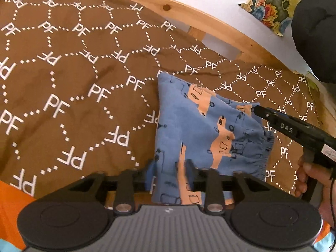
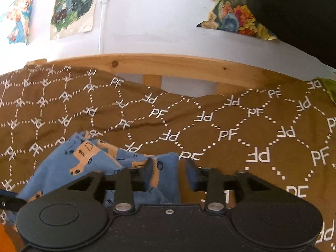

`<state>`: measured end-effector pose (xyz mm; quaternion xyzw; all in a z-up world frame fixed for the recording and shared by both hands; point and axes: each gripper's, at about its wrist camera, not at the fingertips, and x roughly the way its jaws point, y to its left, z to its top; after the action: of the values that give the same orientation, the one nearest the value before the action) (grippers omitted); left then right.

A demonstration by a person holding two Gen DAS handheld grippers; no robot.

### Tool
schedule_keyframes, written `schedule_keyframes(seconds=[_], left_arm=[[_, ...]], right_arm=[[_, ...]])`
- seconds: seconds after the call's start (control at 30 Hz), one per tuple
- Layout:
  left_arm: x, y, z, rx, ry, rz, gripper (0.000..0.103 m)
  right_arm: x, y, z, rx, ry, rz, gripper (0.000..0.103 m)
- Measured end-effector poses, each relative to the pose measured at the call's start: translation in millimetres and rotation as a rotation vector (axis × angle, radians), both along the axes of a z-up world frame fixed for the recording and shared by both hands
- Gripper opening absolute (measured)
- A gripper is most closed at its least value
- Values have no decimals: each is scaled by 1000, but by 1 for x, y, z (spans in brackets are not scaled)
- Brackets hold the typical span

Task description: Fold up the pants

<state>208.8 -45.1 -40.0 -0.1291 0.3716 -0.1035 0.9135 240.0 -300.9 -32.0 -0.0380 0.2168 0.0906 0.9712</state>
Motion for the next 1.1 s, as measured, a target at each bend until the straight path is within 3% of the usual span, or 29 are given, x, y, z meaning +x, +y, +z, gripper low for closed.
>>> schedule_keyframes(seconds=[0.03,0.17,0.2,0.3,0.47,0.77,1.1], left_arm=[[-3,2,3,6,-9,6,60],[-15,6,15,39,-47,12,84],[-18,6,18,50,-55,19,91],[-29,10,26,78,-81,40,98],[-52,16,37,122,-117,89,103],[-101,20,53,228,-188,70,103],[-143,19,45,254,-222,41,103]], right_arm=[[-3,-2,2,10,-4,-4,54],[-24,-5,10,50,-30,-27,83],[-31,-5,12,57,-42,-27,86],[-55,-4,20,73,-69,-42,100],[-94,-1,32,111,-96,-54,102],[-161,18,42,112,-133,-35,102],[-214,30,27,126,-67,-64,102]])
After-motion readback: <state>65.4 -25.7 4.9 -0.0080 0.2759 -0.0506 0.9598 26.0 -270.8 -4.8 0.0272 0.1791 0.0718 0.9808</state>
